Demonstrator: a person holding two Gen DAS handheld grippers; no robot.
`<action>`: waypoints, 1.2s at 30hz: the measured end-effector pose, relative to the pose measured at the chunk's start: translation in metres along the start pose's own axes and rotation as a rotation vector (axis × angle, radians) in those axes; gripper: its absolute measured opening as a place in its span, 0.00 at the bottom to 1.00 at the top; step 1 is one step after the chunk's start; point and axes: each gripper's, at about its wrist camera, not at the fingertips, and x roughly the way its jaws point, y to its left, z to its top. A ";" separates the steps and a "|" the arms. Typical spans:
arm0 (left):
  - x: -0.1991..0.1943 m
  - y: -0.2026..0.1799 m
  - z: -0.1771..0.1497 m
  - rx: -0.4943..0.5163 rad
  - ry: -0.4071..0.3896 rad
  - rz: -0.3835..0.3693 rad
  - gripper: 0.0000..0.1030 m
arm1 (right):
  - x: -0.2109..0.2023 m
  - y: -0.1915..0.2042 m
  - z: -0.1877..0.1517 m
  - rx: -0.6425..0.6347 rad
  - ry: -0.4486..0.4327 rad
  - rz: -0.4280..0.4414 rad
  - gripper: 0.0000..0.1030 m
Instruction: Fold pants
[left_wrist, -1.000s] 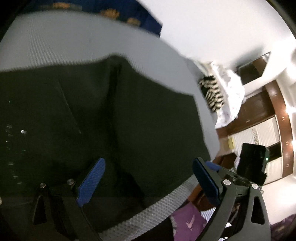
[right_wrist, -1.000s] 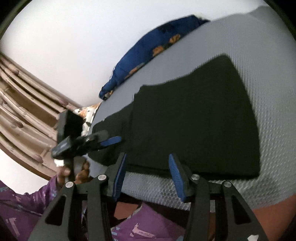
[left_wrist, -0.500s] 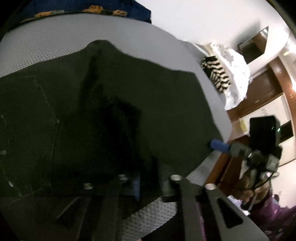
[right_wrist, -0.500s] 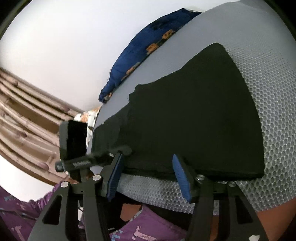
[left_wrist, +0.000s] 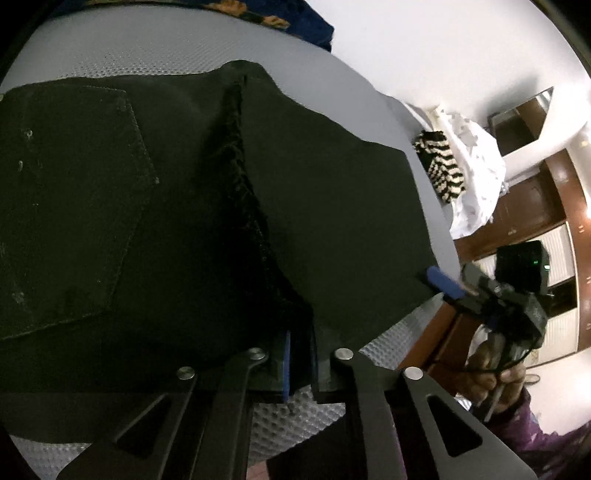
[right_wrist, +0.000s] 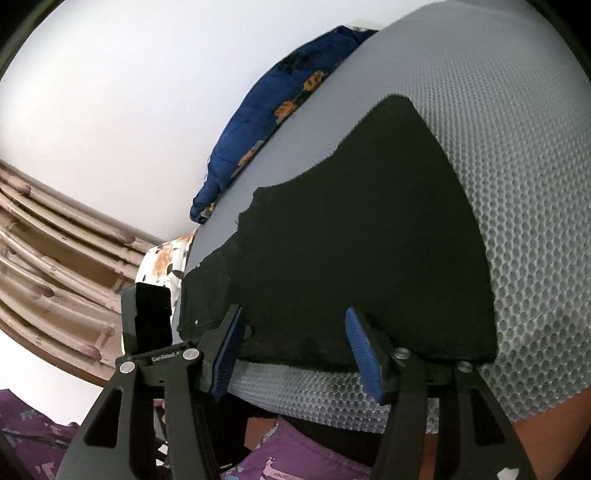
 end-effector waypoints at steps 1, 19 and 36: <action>-0.002 -0.003 0.002 0.016 0.001 0.018 0.12 | -0.003 0.003 0.002 -0.010 -0.019 -0.001 0.53; -0.176 0.057 -0.032 -0.038 -0.477 0.292 0.84 | 0.049 0.184 -0.020 -0.725 0.043 -0.133 0.68; -0.194 0.260 0.000 -0.253 -0.217 -0.184 0.87 | 0.201 0.256 -0.091 -0.803 0.319 -0.089 0.74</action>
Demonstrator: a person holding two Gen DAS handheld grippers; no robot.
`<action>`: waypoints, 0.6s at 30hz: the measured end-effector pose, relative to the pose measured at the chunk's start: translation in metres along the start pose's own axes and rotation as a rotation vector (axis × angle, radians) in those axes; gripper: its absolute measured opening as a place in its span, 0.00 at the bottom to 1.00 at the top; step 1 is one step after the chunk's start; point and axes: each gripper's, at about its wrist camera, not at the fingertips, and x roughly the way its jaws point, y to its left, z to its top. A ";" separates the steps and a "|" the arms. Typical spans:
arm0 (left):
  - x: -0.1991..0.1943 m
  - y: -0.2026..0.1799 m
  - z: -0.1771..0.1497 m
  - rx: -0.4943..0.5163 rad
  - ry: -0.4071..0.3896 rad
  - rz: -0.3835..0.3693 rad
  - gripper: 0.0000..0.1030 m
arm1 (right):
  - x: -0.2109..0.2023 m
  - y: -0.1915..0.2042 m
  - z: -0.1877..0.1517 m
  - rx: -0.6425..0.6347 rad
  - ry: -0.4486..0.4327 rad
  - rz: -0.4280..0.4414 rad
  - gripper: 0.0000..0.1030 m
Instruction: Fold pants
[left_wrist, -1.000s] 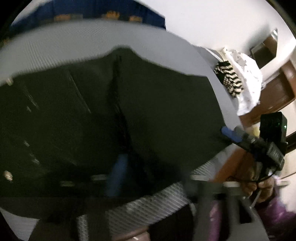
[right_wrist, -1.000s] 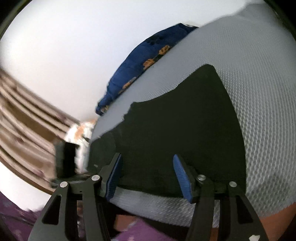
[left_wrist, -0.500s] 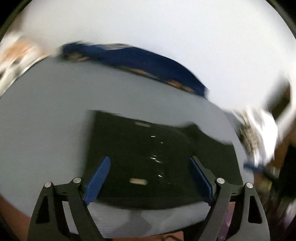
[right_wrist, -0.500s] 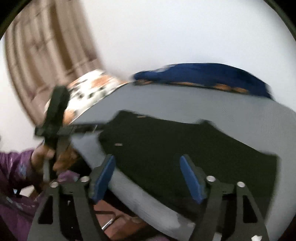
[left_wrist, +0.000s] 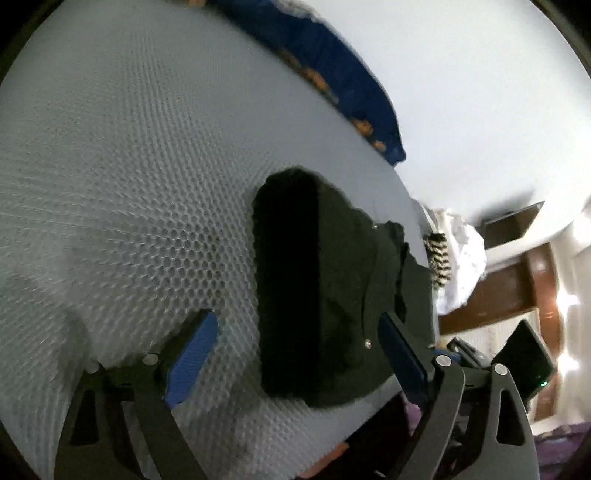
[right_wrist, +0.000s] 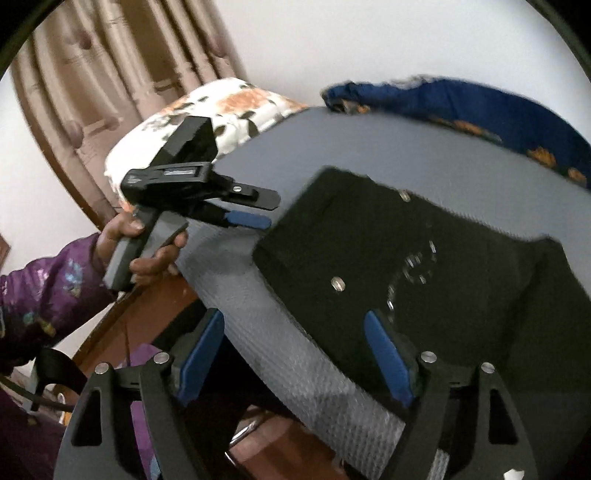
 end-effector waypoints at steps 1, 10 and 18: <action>0.003 0.002 0.009 -0.016 0.014 -0.051 0.88 | 0.003 -0.001 -0.001 0.018 0.008 -0.012 0.74; 0.053 -0.034 0.049 0.146 0.307 -0.122 0.95 | -0.005 -0.036 -0.001 0.228 -0.007 -0.012 0.75; 0.043 -0.040 0.031 0.222 0.229 -0.031 0.28 | -0.002 -0.043 0.002 0.311 -0.023 0.037 0.75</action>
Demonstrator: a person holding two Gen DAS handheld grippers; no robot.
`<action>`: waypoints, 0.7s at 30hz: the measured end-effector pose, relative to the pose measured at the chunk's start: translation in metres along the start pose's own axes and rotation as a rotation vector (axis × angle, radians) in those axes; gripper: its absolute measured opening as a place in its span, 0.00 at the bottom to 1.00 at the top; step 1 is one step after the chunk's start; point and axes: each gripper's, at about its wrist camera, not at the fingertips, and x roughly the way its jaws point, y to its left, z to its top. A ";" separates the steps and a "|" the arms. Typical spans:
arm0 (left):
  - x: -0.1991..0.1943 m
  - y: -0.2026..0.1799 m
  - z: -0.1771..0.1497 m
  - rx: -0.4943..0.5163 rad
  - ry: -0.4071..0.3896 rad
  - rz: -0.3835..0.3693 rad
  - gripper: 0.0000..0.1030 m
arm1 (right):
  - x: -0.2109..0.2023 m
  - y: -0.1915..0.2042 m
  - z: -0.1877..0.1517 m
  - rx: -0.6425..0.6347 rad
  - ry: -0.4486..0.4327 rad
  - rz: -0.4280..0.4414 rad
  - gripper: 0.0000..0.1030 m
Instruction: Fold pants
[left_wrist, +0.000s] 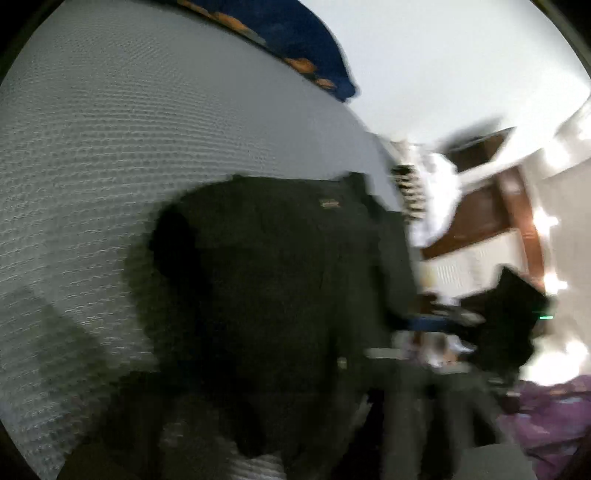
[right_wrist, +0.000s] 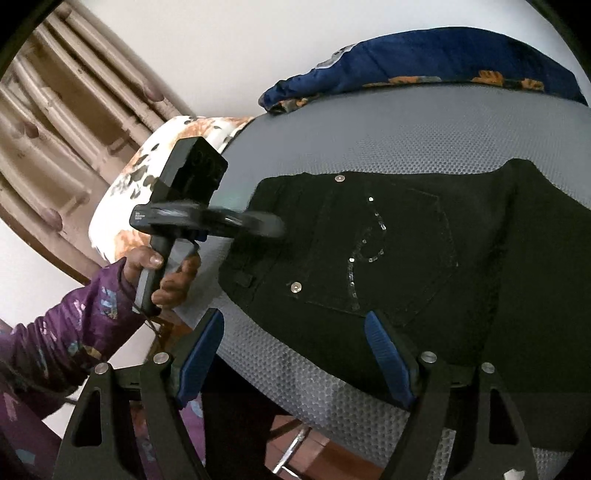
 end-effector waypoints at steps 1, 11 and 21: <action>-0.002 0.002 -0.007 -0.011 -0.038 0.000 0.28 | 0.000 0.000 -0.001 -0.006 0.001 -0.006 0.75; -0.022 -0.043 -0.025 -0.087 -0.214 0.040 0.24 | -0.015 0.002 -0.003 -0.042 -0.050 0.026 0.75; -0.008 -0.125 0.005 -0.081 -0.233 0.048 0.24 | -0.046 0.022 -0.015 -0.250 -0.191 -0.111 0.81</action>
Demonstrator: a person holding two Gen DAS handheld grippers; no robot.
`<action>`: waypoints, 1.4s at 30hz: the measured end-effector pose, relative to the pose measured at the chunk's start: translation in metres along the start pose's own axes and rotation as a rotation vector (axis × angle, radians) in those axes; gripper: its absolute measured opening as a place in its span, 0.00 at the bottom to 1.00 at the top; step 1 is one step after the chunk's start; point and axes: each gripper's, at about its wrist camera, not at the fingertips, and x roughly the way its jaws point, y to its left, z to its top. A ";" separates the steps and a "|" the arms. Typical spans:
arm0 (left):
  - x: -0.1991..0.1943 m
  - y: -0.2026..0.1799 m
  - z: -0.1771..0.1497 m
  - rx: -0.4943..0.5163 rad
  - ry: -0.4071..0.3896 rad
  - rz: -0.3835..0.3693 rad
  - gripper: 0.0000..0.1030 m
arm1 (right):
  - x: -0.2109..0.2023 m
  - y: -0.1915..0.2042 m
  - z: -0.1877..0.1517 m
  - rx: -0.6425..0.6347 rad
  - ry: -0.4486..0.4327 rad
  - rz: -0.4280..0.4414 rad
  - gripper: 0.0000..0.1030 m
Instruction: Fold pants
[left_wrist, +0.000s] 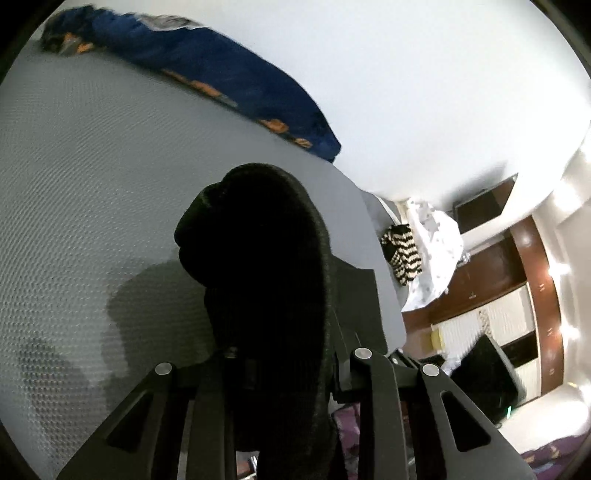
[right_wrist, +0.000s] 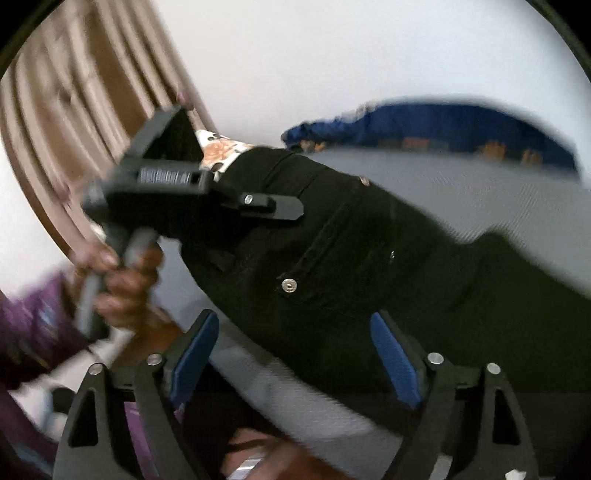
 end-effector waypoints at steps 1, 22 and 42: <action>0.004 -0.011 0.002 0.005 0.006 0.003 0.24 | -0.005 0.006 -0.001 -0.044 -0.020 -0.037 0.81; 0.149 -0.151 0.018 0.055 0.208 -0.039 0.11 | -0.069 -0.054 -0.014 -0.128 -0.143 -0.408 0.29; 0.317 -0.198 -0.036 0.150 0.395 -0.200 0.49 | -0.125 -0.240 -0.115 0.597 -0.068 -0.243 0.17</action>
